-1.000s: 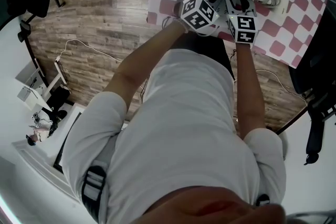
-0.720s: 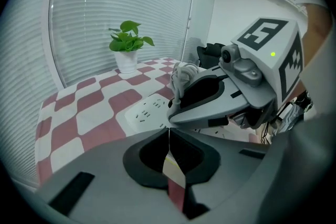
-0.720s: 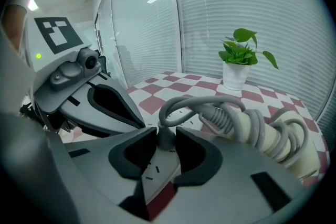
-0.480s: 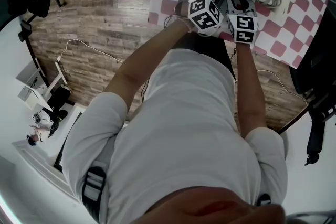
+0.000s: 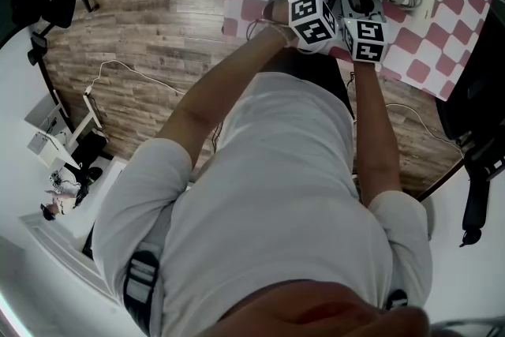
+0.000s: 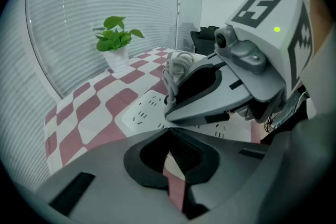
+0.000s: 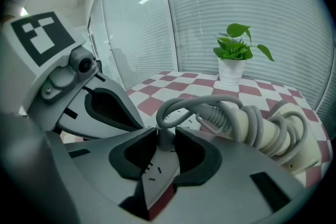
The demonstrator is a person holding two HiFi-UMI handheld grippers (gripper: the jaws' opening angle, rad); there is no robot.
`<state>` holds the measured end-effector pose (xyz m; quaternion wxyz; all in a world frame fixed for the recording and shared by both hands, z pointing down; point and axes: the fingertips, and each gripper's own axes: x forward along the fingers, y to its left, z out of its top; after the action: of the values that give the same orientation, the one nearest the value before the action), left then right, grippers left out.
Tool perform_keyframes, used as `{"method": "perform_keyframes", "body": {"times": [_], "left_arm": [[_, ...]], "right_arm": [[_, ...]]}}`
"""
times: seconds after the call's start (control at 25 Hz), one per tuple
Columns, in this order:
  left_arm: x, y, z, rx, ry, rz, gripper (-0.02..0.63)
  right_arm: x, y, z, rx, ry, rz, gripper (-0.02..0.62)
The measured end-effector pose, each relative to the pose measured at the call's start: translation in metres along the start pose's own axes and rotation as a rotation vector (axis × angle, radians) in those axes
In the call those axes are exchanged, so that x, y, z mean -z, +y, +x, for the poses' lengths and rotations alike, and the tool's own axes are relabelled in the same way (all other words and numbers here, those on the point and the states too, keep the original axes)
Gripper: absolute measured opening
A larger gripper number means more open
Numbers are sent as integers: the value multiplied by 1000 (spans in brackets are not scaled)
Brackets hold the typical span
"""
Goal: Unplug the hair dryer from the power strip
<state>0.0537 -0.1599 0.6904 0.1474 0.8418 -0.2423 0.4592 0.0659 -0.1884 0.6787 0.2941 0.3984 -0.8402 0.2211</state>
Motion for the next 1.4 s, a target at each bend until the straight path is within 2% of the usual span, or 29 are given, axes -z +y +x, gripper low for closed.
{"method": "perform_keyframes", "body": {"times": [0.16,0.4,0.56,0.68,1.16,1.4], "left_arm": [[0,0,1,7,39,-8,32],[0,-1,2,-8,45,37,32],[0,0,1,4,45,21,32],[1,2,-2,21,40,-12,32],[2,1,-1,31,47,8,32],[2,0,-2,33,56,35,32]], "right_arm": [[-1,1,-3,2,-3,-28,127],[-1,-1,-1,-3,-9,4,126],[-32,2,-17,6,-100,-13,126],[-49,-4,-14,11,-104,-6,126],[-37,-1,-27,14,-80,3,126],[-7,1,-50,29,-51,6,127]]}}
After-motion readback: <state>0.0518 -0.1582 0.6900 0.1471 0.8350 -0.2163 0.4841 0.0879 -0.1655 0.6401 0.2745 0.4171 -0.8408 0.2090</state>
